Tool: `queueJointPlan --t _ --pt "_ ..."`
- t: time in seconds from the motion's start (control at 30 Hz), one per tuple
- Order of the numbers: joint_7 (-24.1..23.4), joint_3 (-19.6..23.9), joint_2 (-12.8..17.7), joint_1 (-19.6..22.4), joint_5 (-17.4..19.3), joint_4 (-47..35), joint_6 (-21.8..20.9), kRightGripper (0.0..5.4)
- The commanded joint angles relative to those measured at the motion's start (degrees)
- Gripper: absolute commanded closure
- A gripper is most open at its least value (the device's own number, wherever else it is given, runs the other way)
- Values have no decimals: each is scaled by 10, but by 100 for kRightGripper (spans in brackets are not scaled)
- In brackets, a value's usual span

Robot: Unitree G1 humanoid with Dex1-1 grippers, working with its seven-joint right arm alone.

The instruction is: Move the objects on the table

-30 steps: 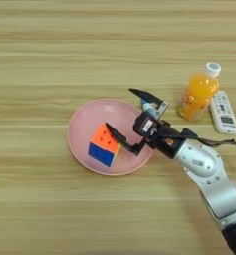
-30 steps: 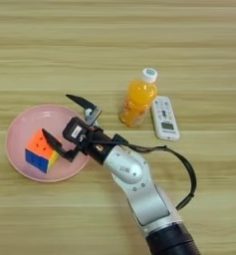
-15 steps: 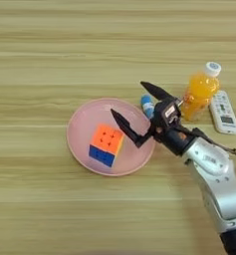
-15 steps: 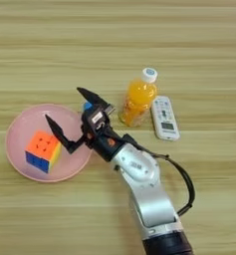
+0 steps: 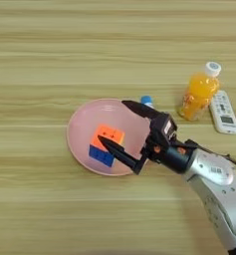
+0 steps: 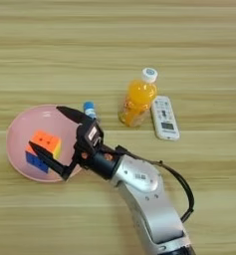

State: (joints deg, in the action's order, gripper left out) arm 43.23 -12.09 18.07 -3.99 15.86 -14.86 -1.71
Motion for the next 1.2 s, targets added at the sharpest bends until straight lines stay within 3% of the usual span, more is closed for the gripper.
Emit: queueJointPlan --t 0.03,0.37,0.5,0.97,1.2 --pt "-5 -4 13 14 -22 -14 -5 6" --pt "-52 -18 2 26 -116 40 -16 6" --pt "-60 -25 -2 24 -138 55 -20 6" --pt "-60 -30 -6 22 -148 64 -22 6" --pt "-60 -27 -8 24 -142 65 -17 64"
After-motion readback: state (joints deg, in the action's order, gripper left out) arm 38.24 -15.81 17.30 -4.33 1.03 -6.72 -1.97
